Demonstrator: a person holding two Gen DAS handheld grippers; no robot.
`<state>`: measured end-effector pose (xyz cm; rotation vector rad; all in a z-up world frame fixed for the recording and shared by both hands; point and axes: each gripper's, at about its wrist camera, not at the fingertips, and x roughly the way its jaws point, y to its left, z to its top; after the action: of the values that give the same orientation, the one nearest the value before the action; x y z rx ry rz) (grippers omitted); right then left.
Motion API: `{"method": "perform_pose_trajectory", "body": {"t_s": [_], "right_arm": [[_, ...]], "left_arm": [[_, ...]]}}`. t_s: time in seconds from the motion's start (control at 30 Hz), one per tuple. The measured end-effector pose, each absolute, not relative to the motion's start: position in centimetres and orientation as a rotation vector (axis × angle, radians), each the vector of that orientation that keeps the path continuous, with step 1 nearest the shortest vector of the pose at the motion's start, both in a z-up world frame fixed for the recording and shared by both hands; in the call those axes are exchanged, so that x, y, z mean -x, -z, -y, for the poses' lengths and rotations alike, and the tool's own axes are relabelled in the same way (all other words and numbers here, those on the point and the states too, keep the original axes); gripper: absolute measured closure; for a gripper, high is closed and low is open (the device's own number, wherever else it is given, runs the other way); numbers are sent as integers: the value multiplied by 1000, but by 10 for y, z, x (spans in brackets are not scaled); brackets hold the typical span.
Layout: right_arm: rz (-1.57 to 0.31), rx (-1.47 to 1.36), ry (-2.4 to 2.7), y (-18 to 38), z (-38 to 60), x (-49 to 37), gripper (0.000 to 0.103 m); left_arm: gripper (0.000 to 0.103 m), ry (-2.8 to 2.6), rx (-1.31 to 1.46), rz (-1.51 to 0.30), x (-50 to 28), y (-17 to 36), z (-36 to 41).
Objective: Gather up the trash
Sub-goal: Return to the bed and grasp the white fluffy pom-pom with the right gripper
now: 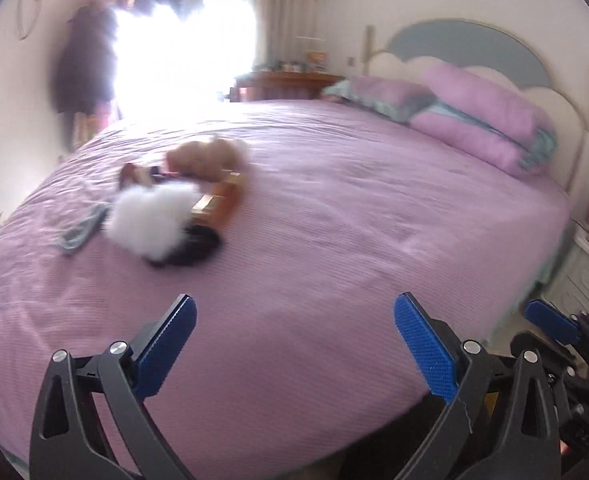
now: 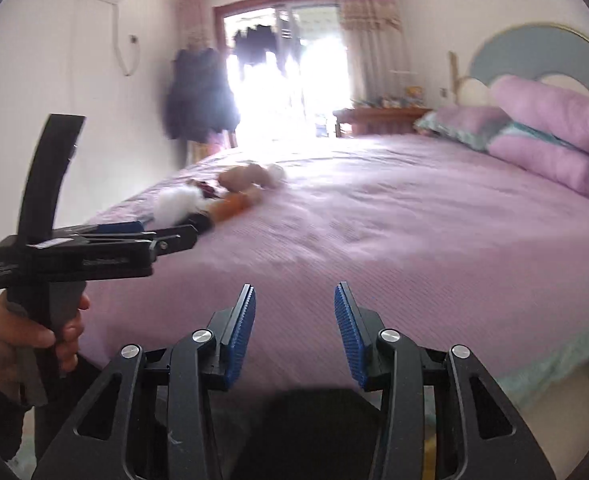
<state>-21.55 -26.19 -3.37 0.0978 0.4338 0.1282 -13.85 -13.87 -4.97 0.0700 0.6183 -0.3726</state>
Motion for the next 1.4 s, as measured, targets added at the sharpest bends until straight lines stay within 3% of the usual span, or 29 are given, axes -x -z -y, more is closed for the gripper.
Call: {"method": "perform_pose_trajectory", "body": {"t_s": [0.43,0.67,1.17,1.23,1.27,1.3,1.4], "right_arm": [[-389,-57,-349,4,171,110,48],[-407,-29,-360,9,136,58,19],[-537,18,-379,43,86,-38,17],[-556,37,-369,46,82,-46,29],[-580,43,-377,48,80,-50,42],[-606,42,-399,50,79,-53,68],[-632,42,-445,54,77,-56,86]], "left_arm": [[4,119,38,-580,101,37,17],[4,56,74,-587,76,43,-20],[4,25,97,-632,23,66,-55],[4,29,96,-640,17,67,-58],[4,32,104,-639,15,68,-59],[4,33,105,-639,13,69,-60],[4,19,83,-648,6,71,-61]]}}
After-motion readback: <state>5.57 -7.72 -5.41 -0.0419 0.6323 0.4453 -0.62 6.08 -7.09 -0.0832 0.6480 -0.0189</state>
